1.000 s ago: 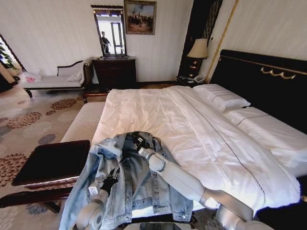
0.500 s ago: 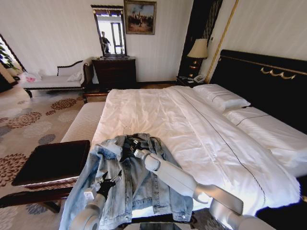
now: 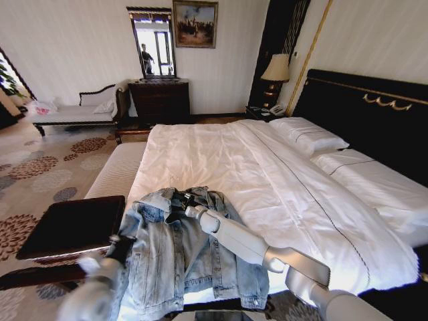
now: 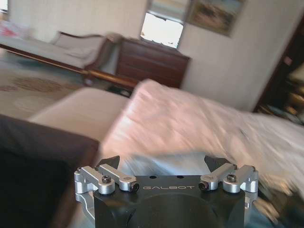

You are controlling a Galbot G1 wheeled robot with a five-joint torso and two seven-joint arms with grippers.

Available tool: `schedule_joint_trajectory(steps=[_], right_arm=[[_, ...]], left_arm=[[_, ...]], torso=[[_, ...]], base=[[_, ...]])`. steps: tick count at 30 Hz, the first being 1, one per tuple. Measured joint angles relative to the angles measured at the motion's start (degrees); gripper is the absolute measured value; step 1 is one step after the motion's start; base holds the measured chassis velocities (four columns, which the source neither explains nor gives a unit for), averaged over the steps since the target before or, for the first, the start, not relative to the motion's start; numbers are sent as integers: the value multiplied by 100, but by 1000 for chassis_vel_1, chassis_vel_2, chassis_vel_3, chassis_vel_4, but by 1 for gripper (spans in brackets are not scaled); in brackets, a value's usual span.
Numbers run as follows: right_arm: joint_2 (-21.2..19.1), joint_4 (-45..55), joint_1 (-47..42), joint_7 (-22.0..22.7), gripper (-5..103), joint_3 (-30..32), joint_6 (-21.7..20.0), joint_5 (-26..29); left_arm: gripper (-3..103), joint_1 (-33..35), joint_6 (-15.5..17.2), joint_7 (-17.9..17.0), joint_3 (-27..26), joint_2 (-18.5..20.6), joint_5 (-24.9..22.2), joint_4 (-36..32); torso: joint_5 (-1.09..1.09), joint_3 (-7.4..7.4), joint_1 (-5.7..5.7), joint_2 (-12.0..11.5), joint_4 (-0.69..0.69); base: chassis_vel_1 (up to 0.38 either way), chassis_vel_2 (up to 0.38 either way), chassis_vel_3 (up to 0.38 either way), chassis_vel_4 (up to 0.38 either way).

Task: Pick up the clothes from the bed and hang them on the clothes hanger.

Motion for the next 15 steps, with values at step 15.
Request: schedule_joint_trajectory(steps=[15], right_arm=[[45,-7,-95,12,27,123,111,-73]], left_arm=[[100,-417,246,874,-1015,2089,-109,1926]], torso=[[-1,0,1,0,-2]], base=[[0,0,0,0]])
